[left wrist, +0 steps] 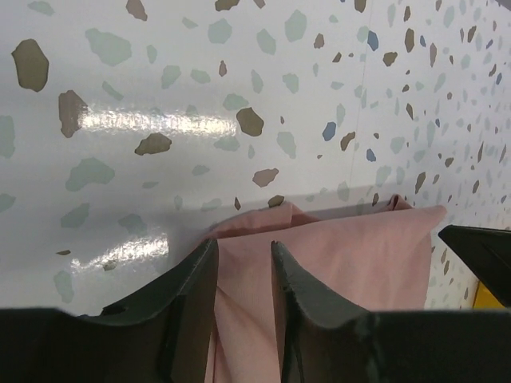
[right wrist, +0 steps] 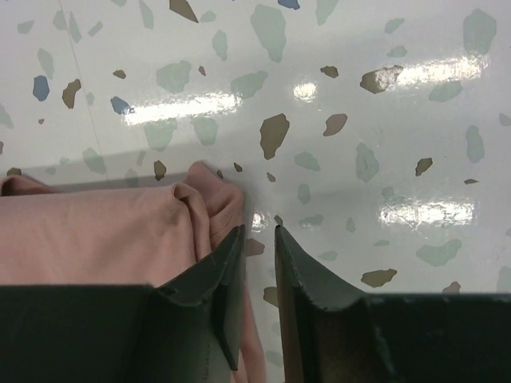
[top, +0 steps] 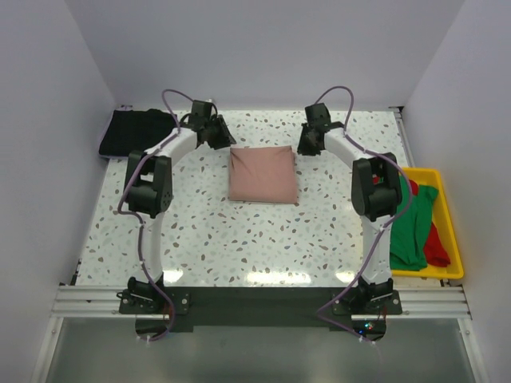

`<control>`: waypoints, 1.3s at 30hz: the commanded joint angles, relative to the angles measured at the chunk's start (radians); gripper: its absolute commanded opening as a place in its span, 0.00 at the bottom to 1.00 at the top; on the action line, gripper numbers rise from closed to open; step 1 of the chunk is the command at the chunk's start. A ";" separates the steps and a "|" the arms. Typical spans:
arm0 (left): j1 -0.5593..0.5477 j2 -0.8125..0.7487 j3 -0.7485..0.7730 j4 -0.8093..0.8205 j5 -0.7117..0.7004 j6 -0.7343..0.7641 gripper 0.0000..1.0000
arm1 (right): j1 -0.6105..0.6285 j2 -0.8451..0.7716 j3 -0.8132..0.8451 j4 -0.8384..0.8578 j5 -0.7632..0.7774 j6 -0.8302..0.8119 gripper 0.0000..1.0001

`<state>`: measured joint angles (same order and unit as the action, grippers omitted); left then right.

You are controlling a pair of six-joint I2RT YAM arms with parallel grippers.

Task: Fold and stack the t-shirts
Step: Fold the tshirt

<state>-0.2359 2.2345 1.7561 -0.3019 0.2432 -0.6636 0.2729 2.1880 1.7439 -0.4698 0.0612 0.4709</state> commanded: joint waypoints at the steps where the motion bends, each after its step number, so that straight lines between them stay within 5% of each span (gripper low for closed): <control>1: 0.004 -0.013 0.039 0.053 0.042 0.018 0.39 | 0.002 -0.099 -0.010 0.060 -0.008 -0.002 0.27; 8: 0.004 -0.111 -0.004 0.012 -0.085 0.012 0.46 | 0.025 -0.149 -0.024 0.069 -0.023 -0.012 0.30; 26: -0.152 -0.291 -0.340 0.003 -0.240 -0.008 0.34 | 0.063 0.038 0.183 0.005 -0.009 -0.029 0.37; 39: -0.178 -0.271 -0.360 -0.006 -0.300 0.001 0.29 | 0.083 0.130 0.252 -0.036 0.025 -0.037 0.32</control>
<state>-0.4091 2.0037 1.3964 -0.3233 -0.0204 -0.6689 0.3489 2.3184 1.9423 -0.4961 0.0624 0.4496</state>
